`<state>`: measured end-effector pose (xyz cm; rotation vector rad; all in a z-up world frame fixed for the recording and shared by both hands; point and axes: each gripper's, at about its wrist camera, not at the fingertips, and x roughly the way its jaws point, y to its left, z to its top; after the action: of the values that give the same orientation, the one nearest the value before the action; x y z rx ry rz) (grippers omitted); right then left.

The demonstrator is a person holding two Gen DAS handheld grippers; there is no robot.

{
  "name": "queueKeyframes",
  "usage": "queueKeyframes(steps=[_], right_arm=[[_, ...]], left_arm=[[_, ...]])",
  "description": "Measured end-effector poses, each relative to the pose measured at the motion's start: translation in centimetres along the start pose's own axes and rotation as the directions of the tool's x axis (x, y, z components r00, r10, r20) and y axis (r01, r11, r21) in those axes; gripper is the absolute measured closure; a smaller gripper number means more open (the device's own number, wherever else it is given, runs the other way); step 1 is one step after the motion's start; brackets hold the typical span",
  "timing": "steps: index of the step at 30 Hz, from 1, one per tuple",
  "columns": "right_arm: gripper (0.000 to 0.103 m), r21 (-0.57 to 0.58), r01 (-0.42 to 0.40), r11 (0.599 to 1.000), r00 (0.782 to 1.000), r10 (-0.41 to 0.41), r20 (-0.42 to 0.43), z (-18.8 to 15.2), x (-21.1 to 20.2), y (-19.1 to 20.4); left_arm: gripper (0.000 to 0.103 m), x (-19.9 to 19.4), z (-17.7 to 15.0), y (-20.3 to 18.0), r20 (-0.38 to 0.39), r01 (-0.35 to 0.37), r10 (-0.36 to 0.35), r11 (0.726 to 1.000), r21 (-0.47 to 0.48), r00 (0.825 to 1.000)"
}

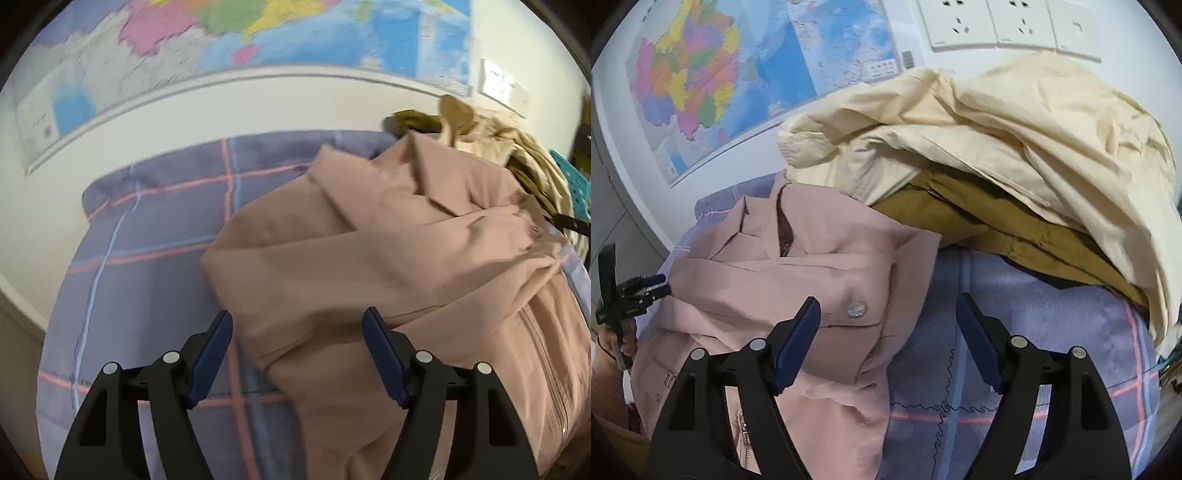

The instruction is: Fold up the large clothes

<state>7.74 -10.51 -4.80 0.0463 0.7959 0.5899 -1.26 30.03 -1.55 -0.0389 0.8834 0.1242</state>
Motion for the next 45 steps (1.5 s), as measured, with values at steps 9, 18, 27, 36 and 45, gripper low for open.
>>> queueKeyframes(steps=[9,18,27,36,45], right_arm=[[0.026,0.05,-0.096,0.994,0.993,0.1,-0.068,-3.3,-1.8,0.0],[0.022,0.166,-0.209,0.964,0.964,0.232,-0.132,-11.0,-7.1,-0.6],[0.02,0.227,-0.286,0.931,0.938,0.32,-0.132,-15.7,-9.7,0.1],[0.019,0.2,-0.424,0.883,0.879,0.455,-0.144,-18.3,-10.3,2.7],[0.036,0.191,-0.564,0.804,0.802,0.588,-0.104,-18.6,-9.8,4.7]], left_arm=[[0.033,-2.9,-3.2,-1.2,-0.026,0.111,-0.11,0.993,0.045,0.994],[0.033,-6.3,-9.9,0.1,-0.041,0.287,-0.294,0.95,-0.124,0.955],[0.032,-8.4,-14.4,-0.8,-0.067,0.338,-0.355,0.922,-0.191,0.932],[0.022,-10.6,-17.3,-3.3,-0.091,0.444,-0.467,0.874,-0.197,0.88],[0.012,-9.8,-17.5,-5.5,-0.047,0.603,-0.636,0.75,-0.27,0.77]])
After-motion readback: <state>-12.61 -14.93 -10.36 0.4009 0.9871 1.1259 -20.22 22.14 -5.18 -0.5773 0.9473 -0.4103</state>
